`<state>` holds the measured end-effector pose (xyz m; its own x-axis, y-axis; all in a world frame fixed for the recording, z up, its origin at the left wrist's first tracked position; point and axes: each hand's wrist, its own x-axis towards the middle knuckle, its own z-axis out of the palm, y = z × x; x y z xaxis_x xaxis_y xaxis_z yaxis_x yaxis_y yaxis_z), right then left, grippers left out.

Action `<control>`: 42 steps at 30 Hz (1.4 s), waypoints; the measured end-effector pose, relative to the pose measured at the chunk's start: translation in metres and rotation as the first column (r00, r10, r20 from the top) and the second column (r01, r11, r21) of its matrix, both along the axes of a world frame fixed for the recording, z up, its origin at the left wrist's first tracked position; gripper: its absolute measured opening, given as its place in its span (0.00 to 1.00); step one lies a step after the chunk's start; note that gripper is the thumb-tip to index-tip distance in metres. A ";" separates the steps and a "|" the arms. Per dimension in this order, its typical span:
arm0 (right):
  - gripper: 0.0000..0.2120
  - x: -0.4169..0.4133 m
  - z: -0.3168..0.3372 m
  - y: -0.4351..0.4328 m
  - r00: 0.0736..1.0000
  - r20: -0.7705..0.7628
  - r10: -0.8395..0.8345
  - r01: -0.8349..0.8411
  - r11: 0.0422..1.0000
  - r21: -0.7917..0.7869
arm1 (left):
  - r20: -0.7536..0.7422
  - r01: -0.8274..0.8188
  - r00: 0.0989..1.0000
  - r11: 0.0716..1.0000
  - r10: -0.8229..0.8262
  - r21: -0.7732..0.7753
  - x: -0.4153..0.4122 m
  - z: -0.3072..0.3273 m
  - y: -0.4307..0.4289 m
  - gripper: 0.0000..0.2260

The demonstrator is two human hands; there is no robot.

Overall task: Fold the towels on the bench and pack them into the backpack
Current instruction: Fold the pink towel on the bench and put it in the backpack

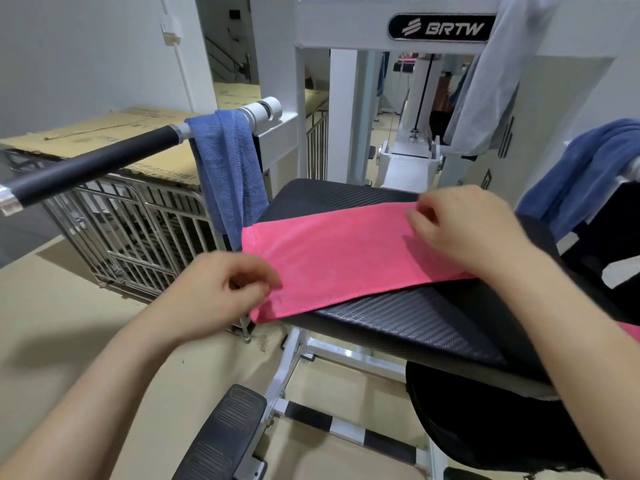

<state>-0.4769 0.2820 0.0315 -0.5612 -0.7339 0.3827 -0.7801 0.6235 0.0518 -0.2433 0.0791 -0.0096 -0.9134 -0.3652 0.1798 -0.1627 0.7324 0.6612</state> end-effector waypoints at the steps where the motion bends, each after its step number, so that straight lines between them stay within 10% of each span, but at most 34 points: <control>1: 0.14 0.003 -0.005 -0.016 0.998 0.025 0.062 -0.059 0.991 -0.124 | -0.070 -0.136 0.988 0.988 0.140 0.069 -0.009 0.001 -0.006 0.07; 4: 0.23 0.006 -0.025 -0.055 0.975 0.104 0.199 -0.193 0.979 -0.062 | -0.183 -0.478 0.870 0.875 0.458 -0.081 -0.042 -0.001 -0.029 0.07; 13: 0.27 -0.021 -0.037 -0.065 0.941 0.276 0.197 -0.236 0.965 0.116 | -0.035 -0.393 0.918 0.892 0.396 -0.222 -0.077 -0.007 -0.053 0.11; 21: 0.18 -0.082 0.014 -0.026 0.743 0.661 -0.101 -0.028 0.983 0.182 | -0.044 -0.375 0.917 0.896 0.396 0.238 -0.059 -0.012 -0.069 0.04; 26: 0.10 -0.099 0.033 -0.037 0.572 0.819 -0.051 -0.004 0.998 0.065 | 0.099 -0.259 0.965 0.934 0.241 0.245 -0.048 0.015 -0.054 0.06; 32: 0.13 -0.080 0.056 -0.138 0.972 0.236 0.014 0.007 0.996 -0.088 | -0.060 -0.108 0.973 0.666 0.225 0.738 -0.037 0.008 0.013 0.06; 35: 0.27 -0.030 0.036 -0.161 0.982 0.049 0.182 -0.182 0.983 0.003 | -0.051 -0.130 0.962 0.614 0.268 0.778 -0.022 -0.007 0.034 0.08; 40: 0.40 0.061 0.015 -0.087 0.671 0.629 0.393 -0.623 0.759 0.190 | -0.058 -0.015 0.994 0.630 0.094 0.776 0.005 -0.028 0.033 0.21; 42: 0.46 0.079 0.000 -0.057 0.721 0.583 0.374 -0.639 0.683 0.353 | -0.077 0.023 0.996 0.731 0.041 0.682 0.009 -0.029 0.031 0.25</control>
